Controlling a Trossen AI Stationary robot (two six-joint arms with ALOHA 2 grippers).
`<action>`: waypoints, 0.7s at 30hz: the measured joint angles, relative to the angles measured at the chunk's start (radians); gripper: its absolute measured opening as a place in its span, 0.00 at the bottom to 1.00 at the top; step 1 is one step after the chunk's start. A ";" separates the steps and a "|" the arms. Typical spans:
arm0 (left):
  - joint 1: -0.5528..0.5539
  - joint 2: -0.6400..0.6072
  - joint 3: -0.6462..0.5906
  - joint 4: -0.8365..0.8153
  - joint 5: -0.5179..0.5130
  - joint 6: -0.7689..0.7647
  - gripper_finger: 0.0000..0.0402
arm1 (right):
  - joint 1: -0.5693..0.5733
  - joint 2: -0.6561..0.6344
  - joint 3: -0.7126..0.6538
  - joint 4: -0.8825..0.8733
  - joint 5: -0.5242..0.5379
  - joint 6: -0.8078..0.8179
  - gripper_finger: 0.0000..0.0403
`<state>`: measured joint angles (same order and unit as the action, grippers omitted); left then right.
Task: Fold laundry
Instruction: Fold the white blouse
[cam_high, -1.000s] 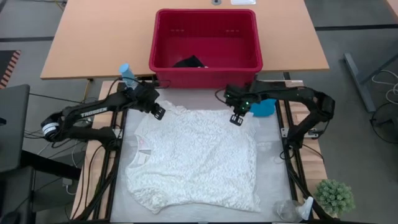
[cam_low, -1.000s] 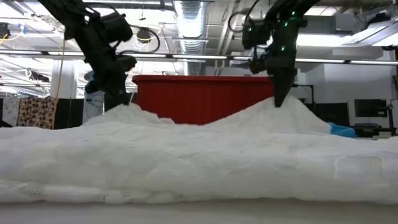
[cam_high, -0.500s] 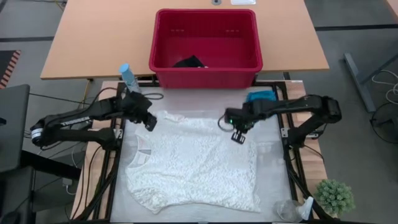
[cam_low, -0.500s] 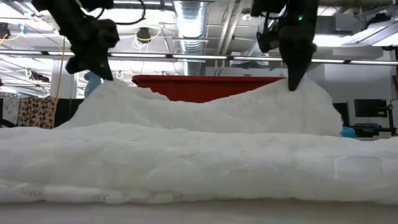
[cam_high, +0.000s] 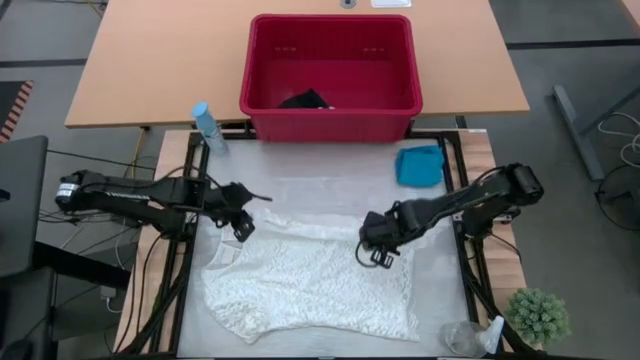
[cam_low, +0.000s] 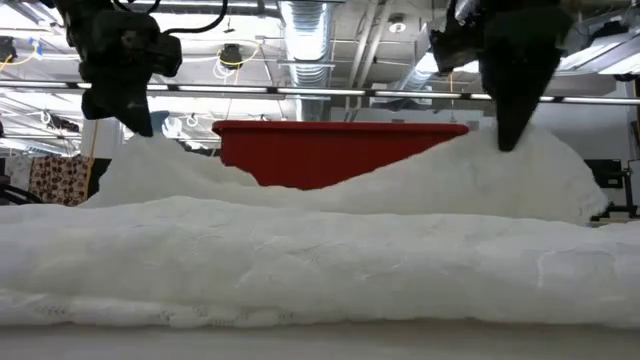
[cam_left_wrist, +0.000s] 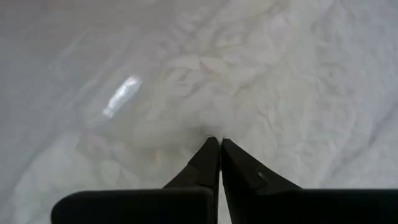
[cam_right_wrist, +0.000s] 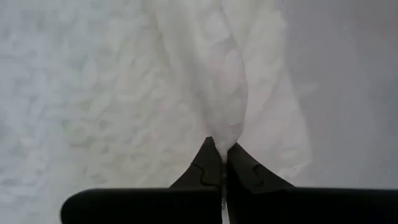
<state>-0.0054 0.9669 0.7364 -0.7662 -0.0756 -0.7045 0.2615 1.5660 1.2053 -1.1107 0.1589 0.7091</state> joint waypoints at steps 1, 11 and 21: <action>-0.017 0.014 0.000 0.008 -0.003 -0.006 0.00 | 0.010 0.018 0.000 0.000 0.000 0.001 0.05; -0.137 0.115 0.000 0.009 0.068 -0.050 0.00 | 0.083 0.158 0.000 0.027 -0.028 -0.024 0.25; -0.241 0.129 0.000 0.045 0.070 -0.014 0.17 | 0.129 0.148 0.000 0.055 -0.029 -0.043 0.38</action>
<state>-0.2463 1.0962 0.7364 -0.7212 -0.0055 -0.7184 0.3904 1.7138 1.2049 -1.0558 0.1301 0.6657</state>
